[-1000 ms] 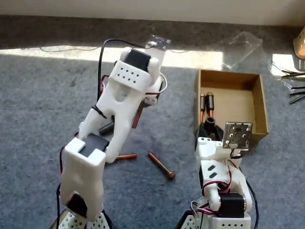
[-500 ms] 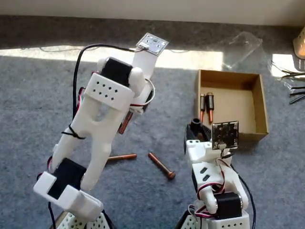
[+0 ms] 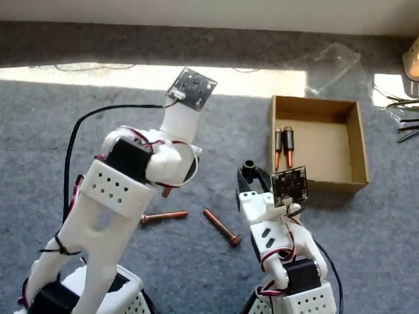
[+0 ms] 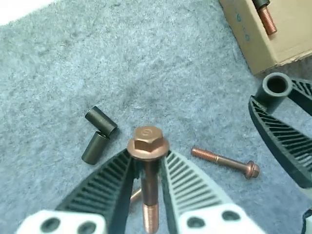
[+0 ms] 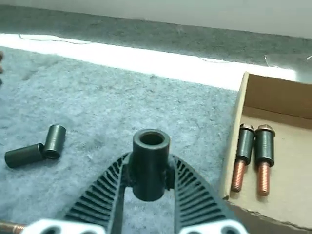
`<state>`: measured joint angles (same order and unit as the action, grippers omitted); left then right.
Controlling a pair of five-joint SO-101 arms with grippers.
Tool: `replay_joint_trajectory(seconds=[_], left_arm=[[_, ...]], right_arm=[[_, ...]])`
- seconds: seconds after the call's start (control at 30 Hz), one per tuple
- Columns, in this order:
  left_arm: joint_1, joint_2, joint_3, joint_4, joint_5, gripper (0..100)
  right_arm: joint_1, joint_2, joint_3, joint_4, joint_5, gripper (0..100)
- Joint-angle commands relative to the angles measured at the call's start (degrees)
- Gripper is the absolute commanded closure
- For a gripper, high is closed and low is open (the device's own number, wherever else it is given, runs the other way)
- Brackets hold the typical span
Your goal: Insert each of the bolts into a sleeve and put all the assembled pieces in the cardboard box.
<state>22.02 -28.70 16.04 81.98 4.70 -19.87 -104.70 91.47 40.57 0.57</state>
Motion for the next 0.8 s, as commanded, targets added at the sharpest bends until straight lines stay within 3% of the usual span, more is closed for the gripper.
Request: replay_joint_trajectory(seconds=[0.0, 0.17, 0.33, 0.6, 0.77], left_arm=[[0.75, -10.15, 6.64, -6.51, -0.35, 100], [0.75, -17.10, 10.42, -8.53, -0.70, 100], [0.75, -21.23, 10.95, -8.09, -8.97, 100], [-4.79, -26.07, 13.85, -8.70, -8.62, 100], [-4.88, -31.78, 19.47, -13.80, -8.70, 100]], right_arm=[[-2.59, -0.48, -0.84, -2.24, -0.09, 99.4], [-5.41, -0.48, -0.92, -2.59, -0.09, 99.4], [-6.64, -0.40, -0.75, -10.24, -0.09, 99.4], [-11.47, -0.31, -0.75, -14.46, -0.09, 99.4], [-13.67, -0.31, -0.75, -17.10, 0.62, 99.4]])
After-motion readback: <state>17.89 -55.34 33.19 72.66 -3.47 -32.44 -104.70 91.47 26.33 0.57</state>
